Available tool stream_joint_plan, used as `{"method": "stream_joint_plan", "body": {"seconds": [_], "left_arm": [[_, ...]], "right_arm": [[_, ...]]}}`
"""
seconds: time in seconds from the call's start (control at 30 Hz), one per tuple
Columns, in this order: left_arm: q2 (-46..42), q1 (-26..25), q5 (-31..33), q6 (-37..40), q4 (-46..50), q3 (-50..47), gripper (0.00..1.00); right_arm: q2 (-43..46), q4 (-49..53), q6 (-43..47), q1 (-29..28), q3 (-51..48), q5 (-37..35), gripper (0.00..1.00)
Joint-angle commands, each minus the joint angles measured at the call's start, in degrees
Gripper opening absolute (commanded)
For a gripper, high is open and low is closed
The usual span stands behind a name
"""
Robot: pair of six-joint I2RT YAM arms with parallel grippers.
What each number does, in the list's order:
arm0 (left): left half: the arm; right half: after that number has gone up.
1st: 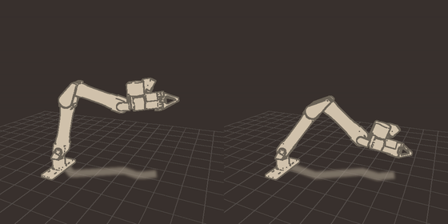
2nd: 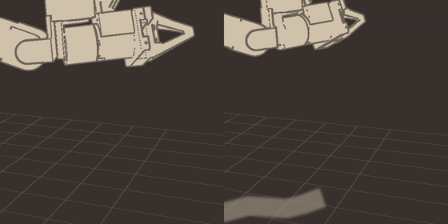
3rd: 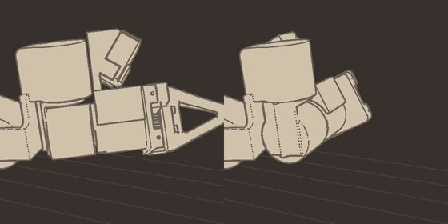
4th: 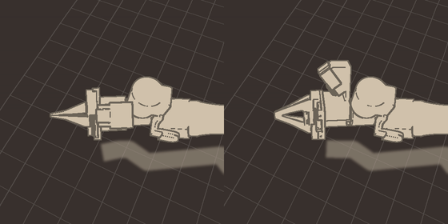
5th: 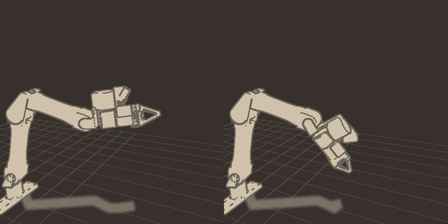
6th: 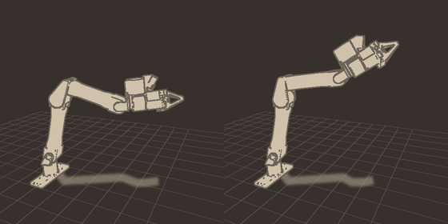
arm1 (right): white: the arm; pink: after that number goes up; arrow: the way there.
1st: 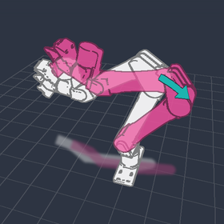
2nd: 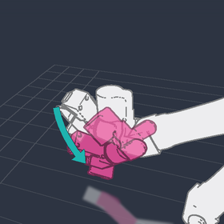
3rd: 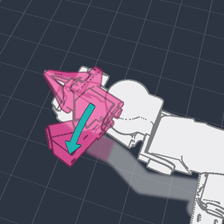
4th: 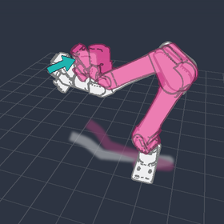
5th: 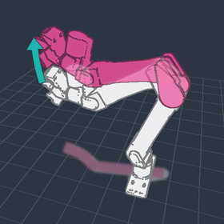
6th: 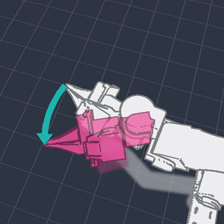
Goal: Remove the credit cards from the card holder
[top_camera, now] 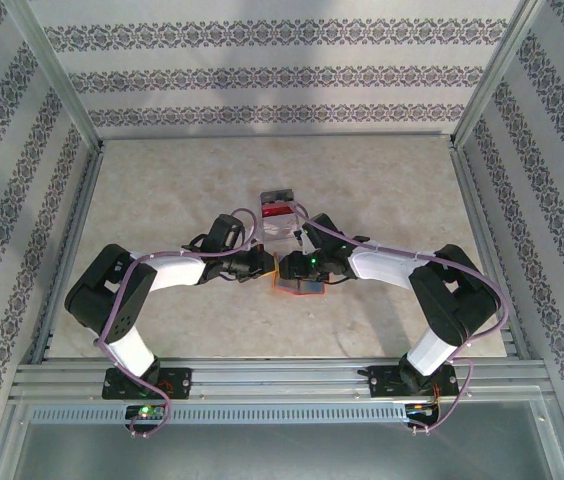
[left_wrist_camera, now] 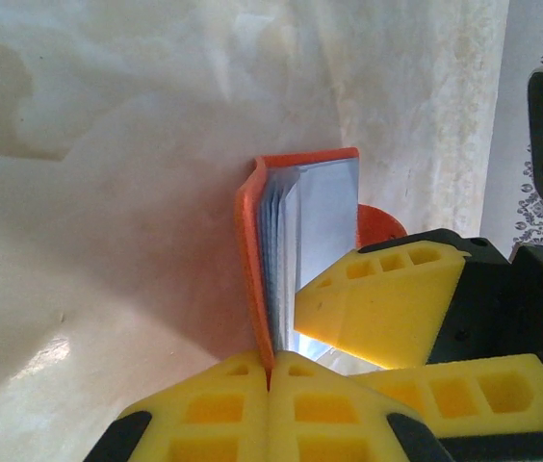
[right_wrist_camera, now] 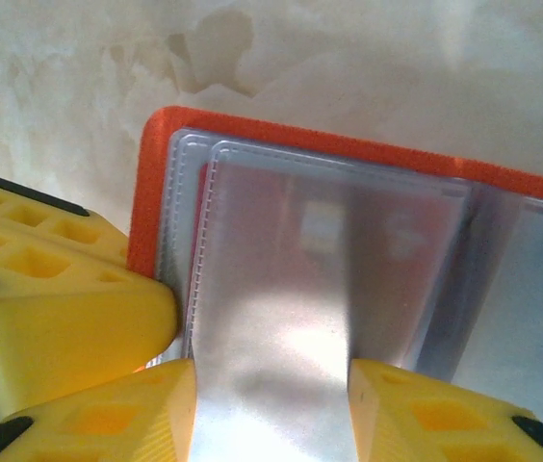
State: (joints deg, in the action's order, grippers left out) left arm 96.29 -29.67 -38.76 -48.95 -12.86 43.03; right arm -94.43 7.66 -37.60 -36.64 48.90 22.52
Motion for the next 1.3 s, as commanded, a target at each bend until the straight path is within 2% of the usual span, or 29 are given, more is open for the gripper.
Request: {"method": "stream_joint_plan", "body": {"seconds": [0.0, 0.57, 0.93, 1.1, 1.27], "left_arm": [[-0.58, -0.79, 0.26, 0.26, -0.02, 0.39, 0.00], [-0.31, -0.86, 1.32, 1.84, 2.71, 1.09, 0.00], [-0.22, -0.87, 2.52, 2.23, 3.46, -0.57, 0.00], [-0.58, -0.90, 2.63, 2.21, 3.28, -0.93, 0.00], [-0.49, -0.94, 2.55, 2.15, 3.29, -0.75, 0.00]], "right_arm": [[0.00, 3.78, 0.87, 0.14, -0.98, -4.70, 0.44], [7.58, 19.91, 6.68, 4.81, -1.00, -17.21, 0.44], [13.41, 27.64, 9.14, 7.55, 2.15, -19.27, 0.42], [17.50, 28.54, 8.51, 7.73, 6.28, -13.82, 0.35], [16.74, 19.48, 3.24, 5.66, 8.23, 0.03, 0.22]]}}
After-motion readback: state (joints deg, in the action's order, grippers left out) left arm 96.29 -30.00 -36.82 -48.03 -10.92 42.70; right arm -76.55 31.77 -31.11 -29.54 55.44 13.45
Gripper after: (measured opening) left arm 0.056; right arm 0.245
